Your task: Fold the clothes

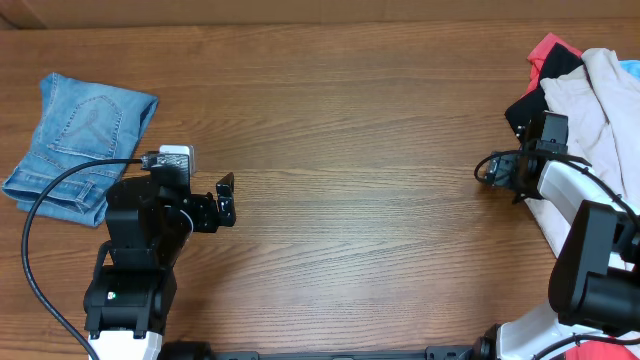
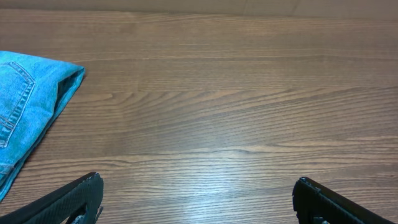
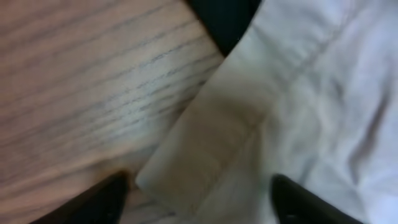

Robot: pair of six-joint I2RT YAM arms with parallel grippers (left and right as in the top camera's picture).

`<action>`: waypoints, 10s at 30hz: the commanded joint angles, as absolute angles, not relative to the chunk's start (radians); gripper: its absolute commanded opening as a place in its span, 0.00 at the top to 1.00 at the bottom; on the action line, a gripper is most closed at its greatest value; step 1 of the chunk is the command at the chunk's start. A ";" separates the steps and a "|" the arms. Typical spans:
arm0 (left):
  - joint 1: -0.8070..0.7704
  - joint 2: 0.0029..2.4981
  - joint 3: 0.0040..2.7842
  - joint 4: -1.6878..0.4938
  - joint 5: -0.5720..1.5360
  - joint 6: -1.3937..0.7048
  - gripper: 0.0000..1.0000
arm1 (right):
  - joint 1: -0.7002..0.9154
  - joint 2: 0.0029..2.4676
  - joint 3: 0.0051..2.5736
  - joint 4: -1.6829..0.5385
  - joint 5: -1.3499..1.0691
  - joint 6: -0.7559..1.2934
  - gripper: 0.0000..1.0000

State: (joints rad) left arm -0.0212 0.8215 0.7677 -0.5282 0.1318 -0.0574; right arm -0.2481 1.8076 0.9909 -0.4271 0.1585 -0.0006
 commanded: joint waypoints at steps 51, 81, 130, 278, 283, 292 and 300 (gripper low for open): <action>-0.027 0.825 0.796 -0.512 0.147 -0.075 0.00 | 0.465 1.611 1.840 -0.889 0.118 0.004 0.94; -0.028 0.846 0.796 -0.453 0.281 -0.136 0.00 | 0.249 1.578 1.842 -0.926 0.255 0.183 0.00; -0.223 1.124 0.796 -0.390 0.090 -0.323 0.00 | 0.080 1.560 0.752 -0.813 -0.144 0.402 0.21; 0.247 1.594 0.788 -0.939 -0.090 -0.449 0.92 | 0.103 1.566 1.268 -1.089 -0.237 0.155 0.00; 0.249 1.594 0.788 -0.890 -0.027 -0.453 0.85 | 0.118 1.566 1.217 -1.069 -0.278 0.153 0.00; 0.249 1.594 0.788 -0.879 0.001 -0.452 0.81 | 0.194 1.568 1.056 -0.878 -0.294 0.148 0.13; 0.249 1.594 0.788 -0.884 0.001 -0.453 0.78 | 0.314 1.584 0.962 -0.734 -0.289 0.149 0.18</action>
